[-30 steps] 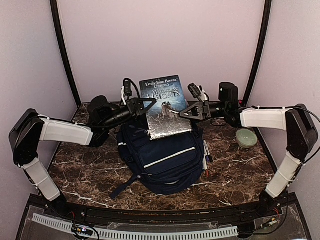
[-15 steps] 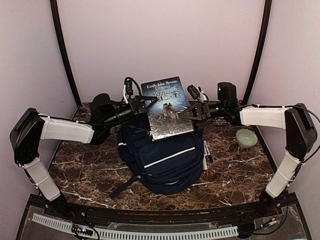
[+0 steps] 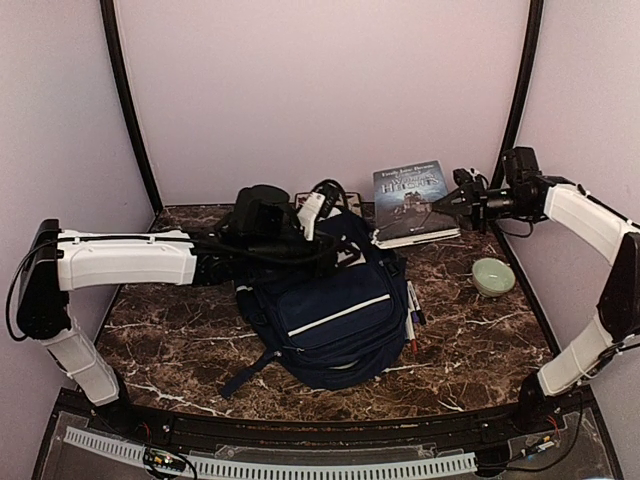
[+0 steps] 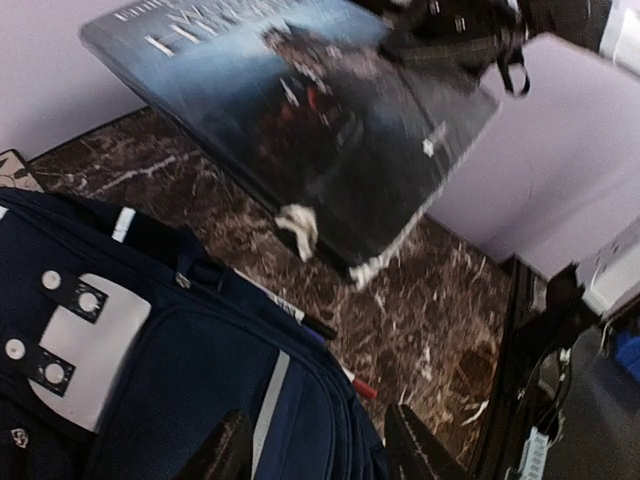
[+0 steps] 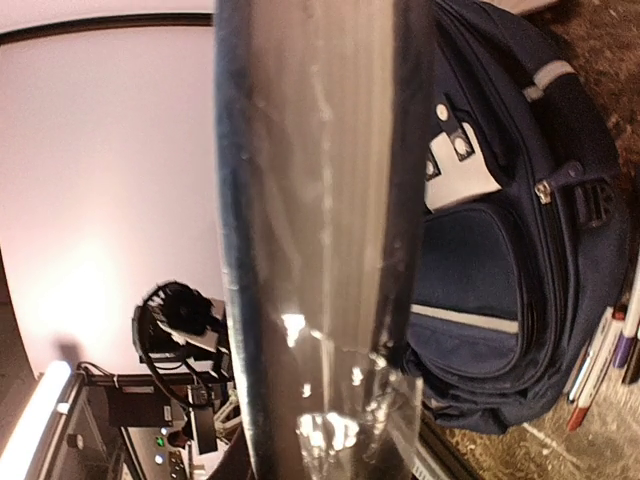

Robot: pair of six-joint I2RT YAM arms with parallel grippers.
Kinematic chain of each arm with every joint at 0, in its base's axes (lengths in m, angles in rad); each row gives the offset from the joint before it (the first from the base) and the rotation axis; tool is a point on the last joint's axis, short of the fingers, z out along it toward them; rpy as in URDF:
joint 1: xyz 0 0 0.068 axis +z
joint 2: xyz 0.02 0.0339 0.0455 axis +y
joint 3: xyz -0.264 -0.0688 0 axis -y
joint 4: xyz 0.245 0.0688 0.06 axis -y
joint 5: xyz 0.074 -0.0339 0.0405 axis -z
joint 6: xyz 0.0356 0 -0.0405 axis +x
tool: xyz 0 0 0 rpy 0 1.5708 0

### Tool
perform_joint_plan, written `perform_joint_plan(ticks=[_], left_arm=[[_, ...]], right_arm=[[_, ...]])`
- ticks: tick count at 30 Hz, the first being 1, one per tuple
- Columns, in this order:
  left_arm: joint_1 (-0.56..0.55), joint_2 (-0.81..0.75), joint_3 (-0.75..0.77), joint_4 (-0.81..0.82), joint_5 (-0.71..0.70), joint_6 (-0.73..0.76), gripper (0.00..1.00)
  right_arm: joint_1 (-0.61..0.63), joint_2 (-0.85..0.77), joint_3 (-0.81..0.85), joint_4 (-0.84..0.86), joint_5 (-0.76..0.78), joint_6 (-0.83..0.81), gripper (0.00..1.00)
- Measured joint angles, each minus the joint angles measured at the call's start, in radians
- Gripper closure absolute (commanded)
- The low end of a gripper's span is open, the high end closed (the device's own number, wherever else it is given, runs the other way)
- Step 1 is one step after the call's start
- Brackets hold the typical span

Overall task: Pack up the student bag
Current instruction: Pick up the largest pocket of the bag from the student bag.

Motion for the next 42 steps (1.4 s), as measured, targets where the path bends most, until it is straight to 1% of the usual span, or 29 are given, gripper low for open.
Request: perform_joint_plan(ticks=[2, 5, 7, 10, 14, 17, 21, 25, 27, 29, 30, 31, 32, 33, 34, 35, 36, 37, 38, 39, 40, 42], left_arm=[[-0.061, 0.054, 0.051, -0.084, -0.034, 0.08, 0.57], [-0.154, 0.174, 0.156, -0.227, -0.087, 0.19, 0.65], [-0.197, 0.259, 0.233, -0.318, -0.112, 0.238, 0.66], [-0.245, 0.37, 0.341, -0.436, -0.149, 0.274, 0.62], [-0.253, 0.447, 0.423, -0.544, -0.192, 0.294, 0.62], [-0.248, 0.48, 0.486, -0.604, -0.217, 0.3, 0.65], [-0.245, 0.514, 0.567, -0.64, -0.238, 0.304, 0.69], [-0.244, 0.558, 0.608, -0.657, -0.254, 0.309, 0.65], [-0.244, 0.573, 0.621, -0.667, -0.254, 0.315, 0.65], [-0.244, 0.583, 0.629, -0.674, -0.254, 0.319, 0.68], [-0.245, 0.584, 0.63, -0.676, -0.256, 0.321, 0.7], [-0.245, 0.585, 0.63, -0.68, -0.26, 0.324, 0.72], [-0.245, 0.586, 0.63, -0.683, -0.264, 0.327, 0.74], [-0.245, 0.587, 0.63, -0.692, -0.265, 0.329, 0.76], [-0.246, 0.594, 0.63, -0.711, -0.264, 0.34, 0.78], [-0.248, 0.607, 0.63, -0.721, -0.265, 0.344, 0.78], [-0.251, 0.617, 0.63, -0.726, -0.266, 0.347, 0.76], [-0.255, 0.625, 0.629, -0.723, -0.278, 0.347, 0.71], [-0.257, 0.626, 0.629, -0.723, -0.288, 0.348, 0.67], [-0.257, 0.624, 0.629, -0.723, -0.296, 0.349, 0.65], [-0.259, 0.623, 0.629, -0.722, -0.305, 0.35, 0.66], [-0.263, 0.623, 0.629, -0.721, -0.327, 0.351, 0.75]], right_arm=[[-0.032, -0.021, 0.0, -0.083, 0.0, 0.0, 1.0], [-0.078, -0.041, -0.002, -0.198, 0.002, 0.0, 1.0], [-0.098, -0.057, -0.017, -0.243, 0.006, 0.0, 1.0], [-0.109, -0.094, -0.051, -0.29, 0.018, 0.0, 1.0], [-0.108, -0.154, -0.099, -0.341, 0.019, 0.0, 1.0], [-0.108, -0.182, -0.116, -0.369, 0.019, 0.0, 1.0], [-0.108, -0.189, -0.118, -0.383, 0.019, 0.0, 1.0], [-0.108, -0.188, -0.118, -0.383, 0.019, 0.0, 1.0], [-0.108, -0.188, -0.118, -0.385, 0.019, 0.0, 1.0], [-0.108, -0.184, -0.118, -0.387, 0.019, 0.0, 1.0], [-0.108, -0.182, -0.118, -0.387, 0.019, 0.0, 0.9], [-0.106, -0.182, -0.117, -0.388, 0.085, -0.002, 1.0], [-0.101, -0.183, -0.114, -0.383, 0.137, -0.007, 1.0], [-0.097, -0.183, -0.114, -0.388, 0.204, -0.036, 1.0], [-0.101, -0.172, -0.114, -0.398, 0.24, -0.266, 1.0], [-0.107, -0.172, -0.113, -0.397, 0.241, -0.291, 1.0], [-0.109, -0.171, -0.11, -0.387, 0.264, -0.415, 1.0], [-0.105, -0.171, -0.105, -0.377, 0.314, -0.534, 1.0], [-0.104, -0.169, -0.105, -0.374, 0.358, -0.618, 1.0], [-0.106, -0.165, -0.105, -0.375, 0.386, -0.676, 1.0], [-0.11, -0.16, -0.105, -0.377, 0.419, -0.734, 1.0], [-0.113, -0.15, -0.105, -0.378, 0.464, -0.813, 1.0]])
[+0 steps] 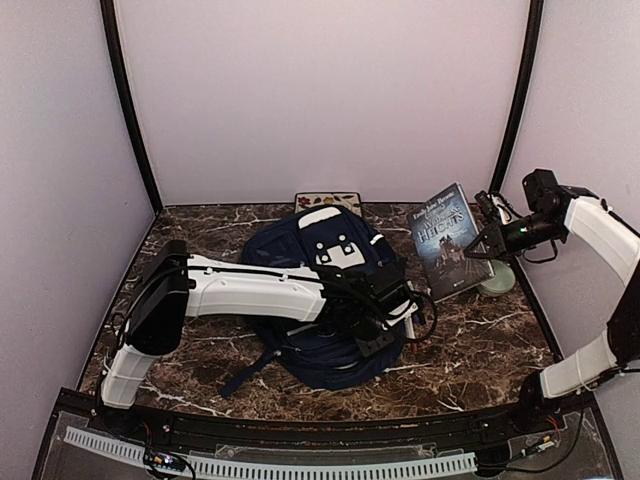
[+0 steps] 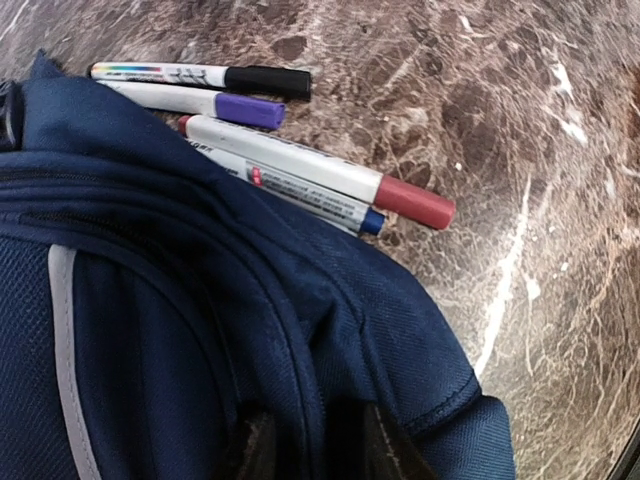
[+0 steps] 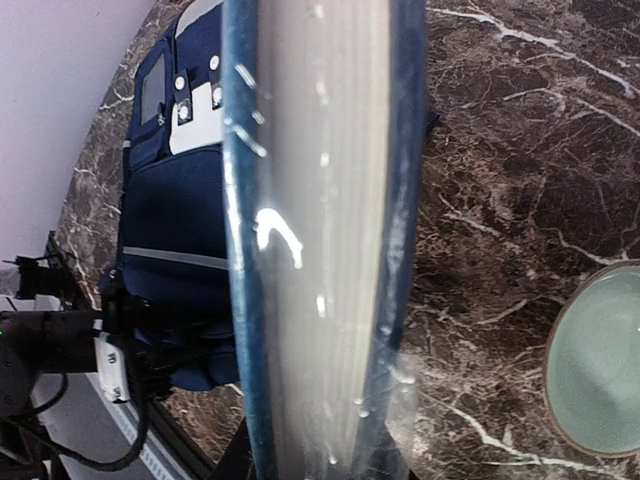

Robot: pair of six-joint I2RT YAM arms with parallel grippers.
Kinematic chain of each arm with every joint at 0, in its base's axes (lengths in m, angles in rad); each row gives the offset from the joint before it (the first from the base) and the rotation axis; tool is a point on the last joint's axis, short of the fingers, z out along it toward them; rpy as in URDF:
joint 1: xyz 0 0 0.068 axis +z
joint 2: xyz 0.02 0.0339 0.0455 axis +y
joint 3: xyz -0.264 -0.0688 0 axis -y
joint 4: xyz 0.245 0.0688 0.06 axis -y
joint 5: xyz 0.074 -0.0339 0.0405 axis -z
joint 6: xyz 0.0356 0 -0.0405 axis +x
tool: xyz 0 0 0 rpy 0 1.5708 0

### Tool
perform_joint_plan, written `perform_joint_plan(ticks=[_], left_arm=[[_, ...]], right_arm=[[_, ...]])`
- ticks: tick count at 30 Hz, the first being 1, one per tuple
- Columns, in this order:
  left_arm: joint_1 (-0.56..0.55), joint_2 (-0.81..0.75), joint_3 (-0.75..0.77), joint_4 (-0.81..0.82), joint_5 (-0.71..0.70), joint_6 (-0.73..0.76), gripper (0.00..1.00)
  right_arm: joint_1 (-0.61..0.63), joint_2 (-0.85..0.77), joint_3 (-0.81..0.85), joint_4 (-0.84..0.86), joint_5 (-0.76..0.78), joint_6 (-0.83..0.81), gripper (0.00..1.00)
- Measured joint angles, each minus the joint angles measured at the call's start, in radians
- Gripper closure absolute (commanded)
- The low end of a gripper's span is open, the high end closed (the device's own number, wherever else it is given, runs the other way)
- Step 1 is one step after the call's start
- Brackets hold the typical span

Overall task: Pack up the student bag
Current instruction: Pick up the largest pocket of the bag from the student bag, then place the book in the largest pocket of the bag.

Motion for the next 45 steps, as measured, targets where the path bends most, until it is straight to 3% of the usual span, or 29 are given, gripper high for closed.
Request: perform_joint_plan(ticks=[7, 14, 20, 30, 38, 45], left_arm=[[-0.008, 0.0, 0.0, 0.004, -0.08, -0.002, 1.0], [-0.011, -0.041, -0.022, 0.028, -0.132, 0.005, 1.0], [0.006, -0.192, -0.082, 0.076, -0.171, 0.004, 1.0], [0.16, -0.432, -0.162, 0.188, -0.161, -0.012, 1.0], [0.237, -0.398, -0.161, 0.25, -0.09, -0.041, 1.0], [0.272, -0.38, -0.161, 0.32, -0.077, -0.109, 1.0]], right_arm=[[-0.003, 0.017, 0.002, -0.002, 0.061, -0.122, 1.0], [-0.003, 0.018, 0.006, -0.021, 0.052, -0.151, 1.0], [-0.003, 0.018, 0.042, -0.079, 0.029, -0.152, 1.0], [-0.003, 0.01, 0.187, -0.218, -0.137, -0.145, 1.0], [0.005, -0.037, 0.124, -0.323, -0.273, -0.234, 1.0], [0.154, -0.143, -0.088, -0.216, -0.372, -0.206, 1.0]])
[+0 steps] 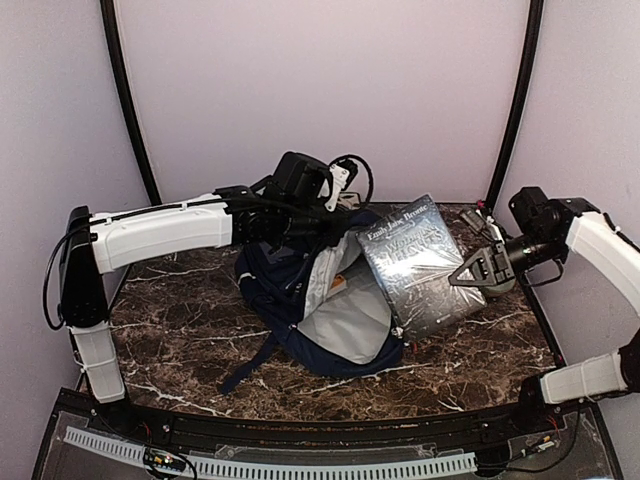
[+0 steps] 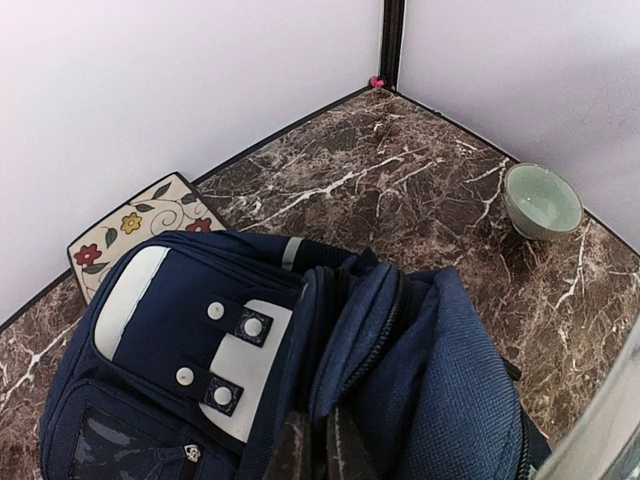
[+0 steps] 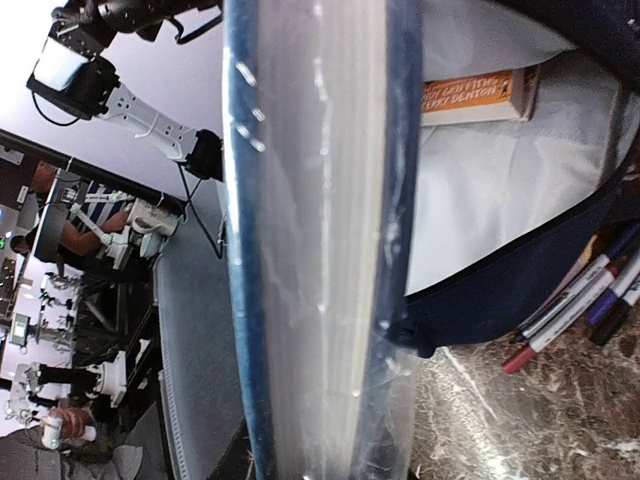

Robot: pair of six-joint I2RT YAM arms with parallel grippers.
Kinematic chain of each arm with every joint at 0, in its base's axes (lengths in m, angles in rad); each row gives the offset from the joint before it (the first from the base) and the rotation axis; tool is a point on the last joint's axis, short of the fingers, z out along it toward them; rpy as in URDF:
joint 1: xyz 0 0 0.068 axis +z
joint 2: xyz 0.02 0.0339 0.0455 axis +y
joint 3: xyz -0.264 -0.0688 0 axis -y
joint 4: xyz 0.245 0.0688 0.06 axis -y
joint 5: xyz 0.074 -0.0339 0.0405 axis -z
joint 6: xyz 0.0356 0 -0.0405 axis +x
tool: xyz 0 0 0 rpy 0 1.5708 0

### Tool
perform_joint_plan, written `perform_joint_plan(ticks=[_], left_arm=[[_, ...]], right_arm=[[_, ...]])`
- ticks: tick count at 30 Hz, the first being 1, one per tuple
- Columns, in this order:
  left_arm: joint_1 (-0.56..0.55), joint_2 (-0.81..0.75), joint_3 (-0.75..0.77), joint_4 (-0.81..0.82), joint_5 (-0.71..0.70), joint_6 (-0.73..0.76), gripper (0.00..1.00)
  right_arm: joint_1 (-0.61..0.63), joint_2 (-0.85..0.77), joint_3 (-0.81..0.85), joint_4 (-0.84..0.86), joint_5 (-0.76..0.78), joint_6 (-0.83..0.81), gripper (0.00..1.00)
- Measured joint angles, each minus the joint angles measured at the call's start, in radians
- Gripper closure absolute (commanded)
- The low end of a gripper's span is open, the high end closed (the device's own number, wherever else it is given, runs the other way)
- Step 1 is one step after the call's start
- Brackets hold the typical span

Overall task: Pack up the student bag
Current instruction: Place the book in the largest pocket of the bag.

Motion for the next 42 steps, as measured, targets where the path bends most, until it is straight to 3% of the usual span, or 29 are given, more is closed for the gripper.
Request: perform_joint_plan(ticks=[11, 23, 30, 42], left_arm=[[0.06, -0.014, -0.038, 0.093, 0.033, -0.08, 1.0], [0.06, -0.18, -0.222, 0.18, 0.117, -0.137, 1.0], [0.021, -0.213, -0.274, 0.219, 0.125, -0.124, 1.0], [-0.066, -0.282, -0.335, 0.248, 0.025, -0.051, 1.0]], right_arm=[[0.204, 0.138, -0.105, 0.144, -0.016, 0.109, 1.0], [0.259, 0.466, -0.019, 0.134, 0.002, 0.104, 1.0], [0.277, 0.557, 0.075, 0.12, -0.02, 0.108, 1.0], [0.29, 0.655, 0.066, 0.507, -0.097, 0.473, 1.0]])
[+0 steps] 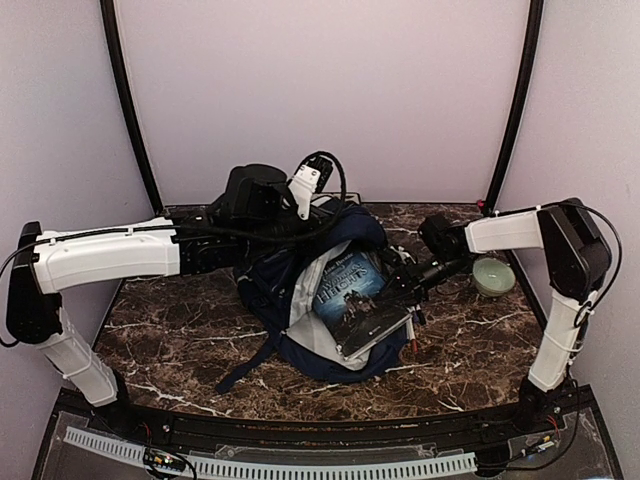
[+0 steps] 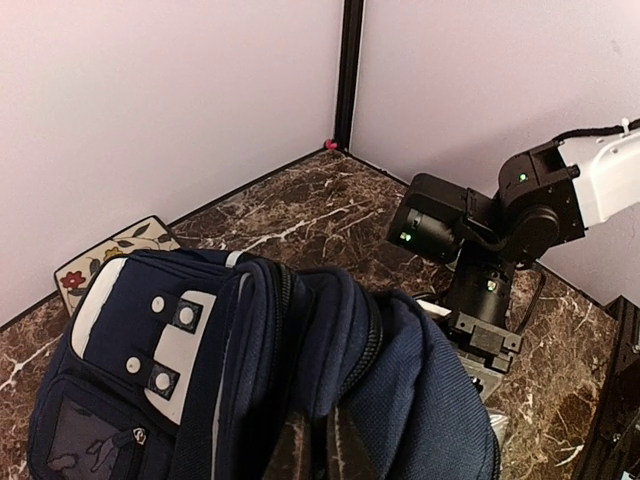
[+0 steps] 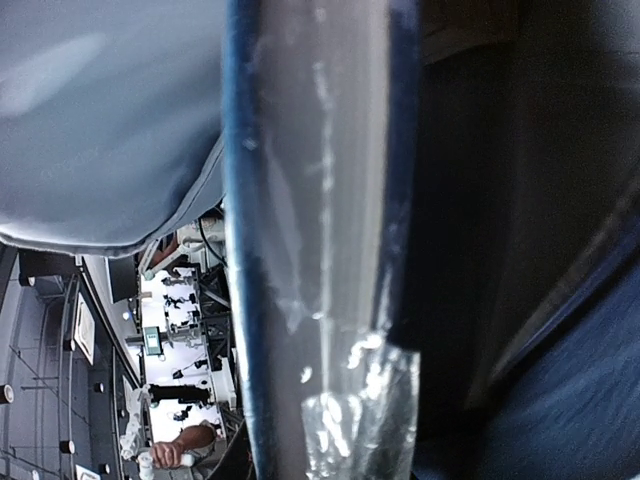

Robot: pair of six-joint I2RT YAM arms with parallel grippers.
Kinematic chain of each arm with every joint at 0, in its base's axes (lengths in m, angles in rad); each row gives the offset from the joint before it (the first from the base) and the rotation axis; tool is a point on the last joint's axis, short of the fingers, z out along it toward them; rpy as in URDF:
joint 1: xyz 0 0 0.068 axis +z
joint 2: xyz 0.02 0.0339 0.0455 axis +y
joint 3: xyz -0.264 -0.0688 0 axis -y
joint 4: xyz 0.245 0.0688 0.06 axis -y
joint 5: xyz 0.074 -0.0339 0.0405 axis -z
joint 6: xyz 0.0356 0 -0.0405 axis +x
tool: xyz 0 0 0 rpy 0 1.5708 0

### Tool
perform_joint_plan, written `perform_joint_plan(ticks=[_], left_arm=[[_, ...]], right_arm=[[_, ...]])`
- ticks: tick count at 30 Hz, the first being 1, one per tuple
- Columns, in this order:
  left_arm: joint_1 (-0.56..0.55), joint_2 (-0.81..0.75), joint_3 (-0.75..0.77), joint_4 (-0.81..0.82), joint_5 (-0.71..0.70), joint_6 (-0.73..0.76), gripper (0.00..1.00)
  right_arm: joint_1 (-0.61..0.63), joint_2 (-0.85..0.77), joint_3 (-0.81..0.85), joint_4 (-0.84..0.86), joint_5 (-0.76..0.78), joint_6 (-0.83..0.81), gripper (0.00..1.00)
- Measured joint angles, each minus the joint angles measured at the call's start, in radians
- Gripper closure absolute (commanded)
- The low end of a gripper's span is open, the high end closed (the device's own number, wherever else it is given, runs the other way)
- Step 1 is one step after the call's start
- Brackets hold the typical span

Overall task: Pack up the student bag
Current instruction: Place the book in the largest pocket of the bag.

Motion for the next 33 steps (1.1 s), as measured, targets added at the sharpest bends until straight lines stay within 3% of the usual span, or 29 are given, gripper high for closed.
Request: perform_joint_plan(ticks=[10, 15, 24, 33], left_arm=[[-0.01, -0.047, -0.026, 0.007, -0.013, 0.007, 1.0], [-0.012, -0.047, -0.026, -0.003, -0.019, 0.021, 1.0], [-0.012, -0.076, -0.052, -0.039, -0.068, 0.033, 1.0], [-0.014, -0.15, -0.091, -0.043, -0.126, 0.056, 1.0]], right_arm=[[0.067, 0.011, -0.089, 0.544, 0.017, 0.453, 1.0], [0.1, 0.071, -0.068, 0.713, 0.046, 0.634, 1.0], [0.156, 0.222, 0.157, 0.716, 0.124, 0.707, 1.0], [0.224, 0.152, 0.079, 0.741, 0.19, 0.742, 1.0]])
